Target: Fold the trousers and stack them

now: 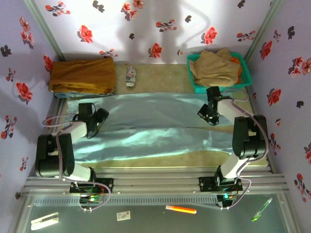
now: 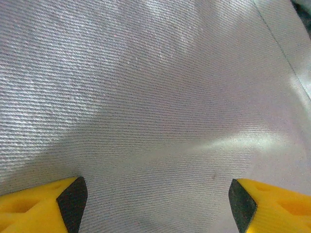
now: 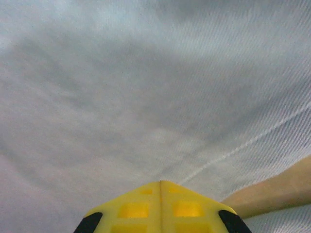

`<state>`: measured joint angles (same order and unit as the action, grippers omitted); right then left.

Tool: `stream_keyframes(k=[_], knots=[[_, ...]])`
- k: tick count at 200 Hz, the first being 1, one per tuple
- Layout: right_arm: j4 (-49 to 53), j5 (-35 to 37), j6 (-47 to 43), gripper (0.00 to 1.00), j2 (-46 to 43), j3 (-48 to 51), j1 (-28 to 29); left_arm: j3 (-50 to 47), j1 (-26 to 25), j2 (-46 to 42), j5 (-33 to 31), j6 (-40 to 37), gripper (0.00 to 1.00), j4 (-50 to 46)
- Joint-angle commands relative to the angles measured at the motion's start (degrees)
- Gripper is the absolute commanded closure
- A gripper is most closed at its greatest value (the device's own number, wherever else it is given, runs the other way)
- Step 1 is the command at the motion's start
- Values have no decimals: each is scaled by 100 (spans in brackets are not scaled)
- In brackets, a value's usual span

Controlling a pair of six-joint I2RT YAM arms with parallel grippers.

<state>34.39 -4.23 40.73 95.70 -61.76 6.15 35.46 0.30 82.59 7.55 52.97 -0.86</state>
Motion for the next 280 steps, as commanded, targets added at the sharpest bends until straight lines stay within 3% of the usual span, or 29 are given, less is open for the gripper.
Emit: stream_keyframes(k=[1, 41, 66, 132, 154, 170, 179, 201, 207, 222, 249, 280], knots=[[498, 438, -225, 99, -159, -367, -125, -109, 10, -137, 138, -128, 21, -297], [67, -87, 39, 95, -281, 329, -95, 227, -554, -234, 168, -265, 21, -426], [-130, -135, -7, 97, 130, 449, -133, 462, -592, 211, 245, -256, 21, -338], [3, -204, -217, 99, 1721, -1073, -415, 1009, -370, 1299, 226, -147, 22, 24], [283, -266, -292, 100, 1801, -1556, -413, 1235, -259, 1458, 289, -132, 22, -1], [392, -209, -303, 97, 1325, -1437, -413, 1325, -240, 1269, 334, -225, 21, -133], [507, -135, -335, 90, 921, -1279, -413, 1340, -241, 1088, 339, -272, 20, -233], [861, 50, -250, 49, -305, -593, -422, 1295, -270, 510, 493, -333, 14, -501], [976, 128, -156, 43, -672, -333, -423, 1262, -299, 318, 518, -377, 13, -575], [1220, 211, 101, 36, -1613, 374, -423, 1072, -392, -216, 535, -428, 11, -749], [1836, 242, 662, 36, -3016, 1424, -431, 612, -525, -1056, 567, -497, 11, -1081], [2291, 20, 1249, 35, -3938, 2238, -424, 160, -636, -1731, 642, -495, 11, -1437]])
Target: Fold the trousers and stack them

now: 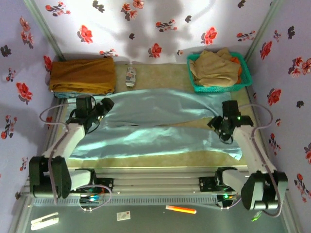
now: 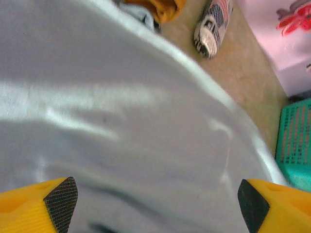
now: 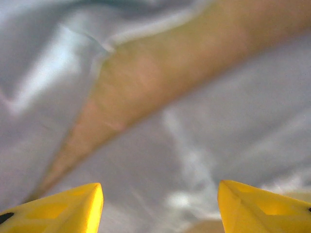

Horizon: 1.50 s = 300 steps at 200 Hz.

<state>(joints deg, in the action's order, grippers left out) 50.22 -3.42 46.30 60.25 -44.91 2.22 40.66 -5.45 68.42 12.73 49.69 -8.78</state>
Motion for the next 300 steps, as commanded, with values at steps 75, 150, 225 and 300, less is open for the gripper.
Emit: stream_keyframes(k=[75, 150, 225, 300], knots=[[-426, -500, 1134, 33, -247, 1516, -170, -594, -61, -1166, 89, -129, 11, -1032], [-927, -381, 406, 65, 506, 1253, -911, -540, -17, -1461, 101, -232, 11, -1267], [-480, -434, -115, 100, -243, 345, -782, -411, 2, -1402, 113, -310, 11, -1294], [237, 313, -1125, 100, 1772, -3062, 256, -351, 18, -1269, 122, -415, 11, -1308]])
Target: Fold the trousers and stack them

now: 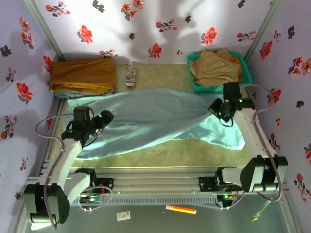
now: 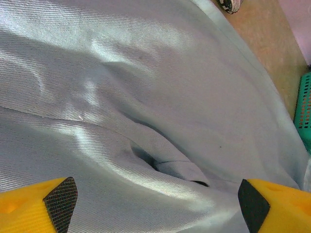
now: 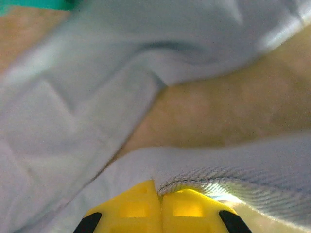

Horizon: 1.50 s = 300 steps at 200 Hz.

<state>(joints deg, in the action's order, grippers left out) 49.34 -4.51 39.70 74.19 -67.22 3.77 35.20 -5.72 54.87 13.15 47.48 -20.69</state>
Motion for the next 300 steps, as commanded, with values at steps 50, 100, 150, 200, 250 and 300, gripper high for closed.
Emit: stream_keyframes(k=[50, 100, 150, 200, 250, 300], knots=[[195, 416, -451, 100, 908, -1393, 236, 452, 37, 90, 270, -396, 12, -606], [138, 523, -474, 100, 1017, -1641, 298, 554, -26, -241, 311, -504, 13, -964], [539, 610, -560, 100, 2334, -3731, 673, 536, -26, -1, 324, -472, 13, -738], [1425, 994, -658, 100, 3350, -6578, 1297, 595, -26, 86, 307, -501, 13, -679], [476, 2285, -453, 100, 607, -2532, 1242, 278, -26, -72, 324, -425, 13, -485], [902, 2538, 960, 100, -2679, 1964, -27, -110, -33, -362, 557, -303, 14, -360]])
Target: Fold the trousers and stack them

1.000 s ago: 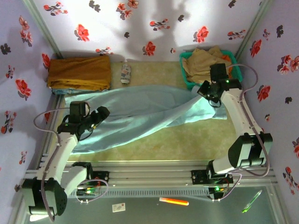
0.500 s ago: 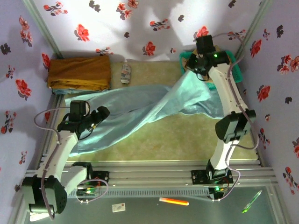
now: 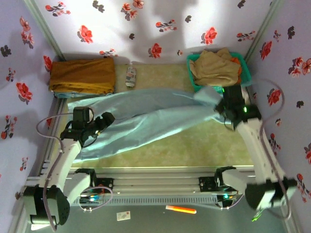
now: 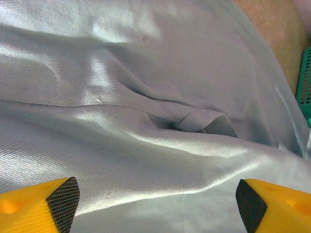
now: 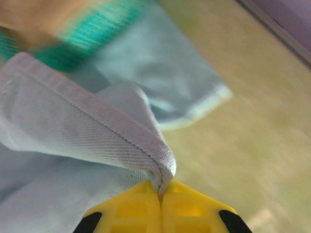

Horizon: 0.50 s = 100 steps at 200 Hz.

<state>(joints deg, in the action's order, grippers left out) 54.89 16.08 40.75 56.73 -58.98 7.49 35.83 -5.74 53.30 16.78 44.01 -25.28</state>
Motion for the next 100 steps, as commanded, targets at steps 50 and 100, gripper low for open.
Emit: stream_keyframes(k=[50, 100], knots=[[1148, -500, 1158, 53, -1401, 1554, -1201, -181, -102, -343, 466, 90, 14, 14], [-155, -1677, 808, 40, -1349, 1515, -1071, -543, -829, -343, 310, 565, 15, 461]])
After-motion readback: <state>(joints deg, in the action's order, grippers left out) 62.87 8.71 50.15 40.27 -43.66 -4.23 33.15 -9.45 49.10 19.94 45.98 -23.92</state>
